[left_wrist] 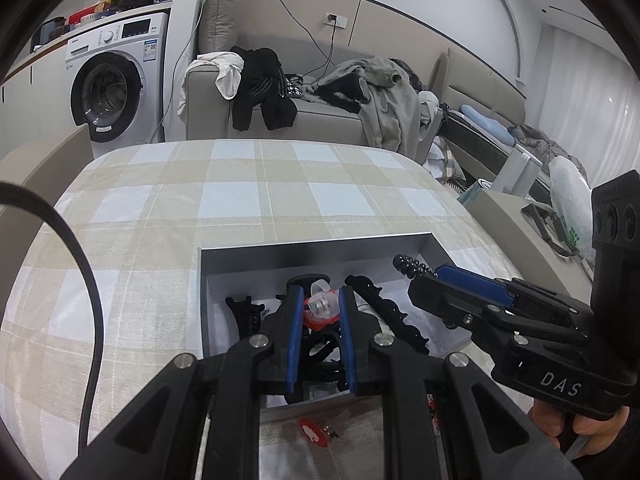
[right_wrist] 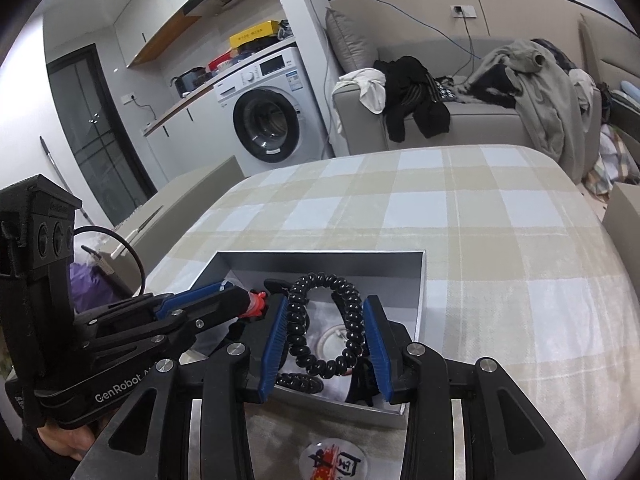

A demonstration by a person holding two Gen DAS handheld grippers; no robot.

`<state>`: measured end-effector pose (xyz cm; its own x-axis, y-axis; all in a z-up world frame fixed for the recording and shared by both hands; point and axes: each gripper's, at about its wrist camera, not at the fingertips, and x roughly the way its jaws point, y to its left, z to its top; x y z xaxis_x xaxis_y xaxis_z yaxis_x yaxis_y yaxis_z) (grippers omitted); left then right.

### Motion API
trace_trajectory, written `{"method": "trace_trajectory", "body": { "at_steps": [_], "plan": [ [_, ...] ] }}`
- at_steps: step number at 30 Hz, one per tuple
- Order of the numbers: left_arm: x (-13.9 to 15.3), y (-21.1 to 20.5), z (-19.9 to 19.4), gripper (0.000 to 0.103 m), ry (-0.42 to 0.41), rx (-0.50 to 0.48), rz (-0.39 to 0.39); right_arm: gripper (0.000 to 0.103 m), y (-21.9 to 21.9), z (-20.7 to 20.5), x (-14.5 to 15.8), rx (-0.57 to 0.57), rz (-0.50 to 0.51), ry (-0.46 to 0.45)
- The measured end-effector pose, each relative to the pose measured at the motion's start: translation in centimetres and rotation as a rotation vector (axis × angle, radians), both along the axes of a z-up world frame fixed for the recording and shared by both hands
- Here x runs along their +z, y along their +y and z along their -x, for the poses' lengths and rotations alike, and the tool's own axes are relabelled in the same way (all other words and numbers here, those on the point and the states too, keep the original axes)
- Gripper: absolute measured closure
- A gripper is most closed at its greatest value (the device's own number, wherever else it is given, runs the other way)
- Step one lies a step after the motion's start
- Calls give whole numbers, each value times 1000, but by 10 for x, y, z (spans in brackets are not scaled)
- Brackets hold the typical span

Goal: Organize jewelry
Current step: 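Open both tools to drop the bracelet and hair tie into the box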

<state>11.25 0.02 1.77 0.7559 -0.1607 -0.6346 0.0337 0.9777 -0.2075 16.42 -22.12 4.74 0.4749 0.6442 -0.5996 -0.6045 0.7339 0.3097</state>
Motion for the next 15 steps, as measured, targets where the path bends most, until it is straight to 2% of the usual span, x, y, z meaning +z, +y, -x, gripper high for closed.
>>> {"method": "trace_trajectory", "body": {
  "at_steps": [3, 8, 10, 12, 14, 15],
  "plan": [
    [-1, 0, 0, 91, 5, 0, 1, 59, -1, 2, 2, -8, 2, -10],
    [2, -1, 1, 90, 14, -5, 13, 55, -5, 6, 6, -20, -2, -23],
    [4, -2, 3, 83, 15, -13, 8, 48, -9, 8, 9, -24, -6, -32],
    [8, -3, 6, 69, 3, -15, 4, 39, -13, 9, 13, -25, -16, -44],
    [12, -4, 10, 59, -12, -20, 5, 33, -17, 12, 17, -32, -22, -54],
    [13, -4, 12, 49, -16, -21, 4, 29, -20, 14, 20, -37, -23, -61]
  ]
}}
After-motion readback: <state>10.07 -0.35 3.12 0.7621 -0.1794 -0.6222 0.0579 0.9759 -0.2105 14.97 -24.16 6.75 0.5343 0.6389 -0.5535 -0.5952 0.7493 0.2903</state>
